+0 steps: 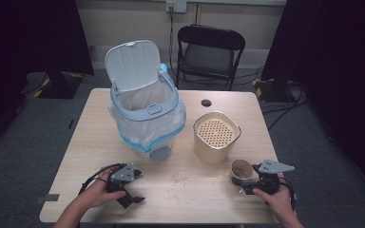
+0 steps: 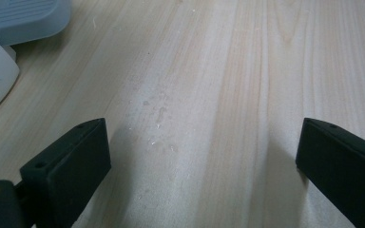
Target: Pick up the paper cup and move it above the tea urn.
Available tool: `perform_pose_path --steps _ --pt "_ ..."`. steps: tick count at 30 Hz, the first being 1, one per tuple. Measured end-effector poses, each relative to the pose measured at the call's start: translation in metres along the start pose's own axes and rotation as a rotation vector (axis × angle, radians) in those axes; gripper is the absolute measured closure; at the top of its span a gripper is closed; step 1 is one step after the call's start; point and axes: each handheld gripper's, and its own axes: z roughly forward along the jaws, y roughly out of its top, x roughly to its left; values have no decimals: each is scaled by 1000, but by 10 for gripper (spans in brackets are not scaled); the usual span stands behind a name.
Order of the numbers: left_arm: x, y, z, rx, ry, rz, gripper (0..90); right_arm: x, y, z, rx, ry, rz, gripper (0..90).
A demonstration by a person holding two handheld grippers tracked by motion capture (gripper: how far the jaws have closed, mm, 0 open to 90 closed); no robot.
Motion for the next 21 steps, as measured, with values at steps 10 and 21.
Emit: perform_pose_path --steps 10,21 --pt "0 0 0 2 0 0 34 -1 -3 2 -32 9 7 231" --pt "0 0 0 0 0 0 34 0 0 0 -26 -13 -29 260"
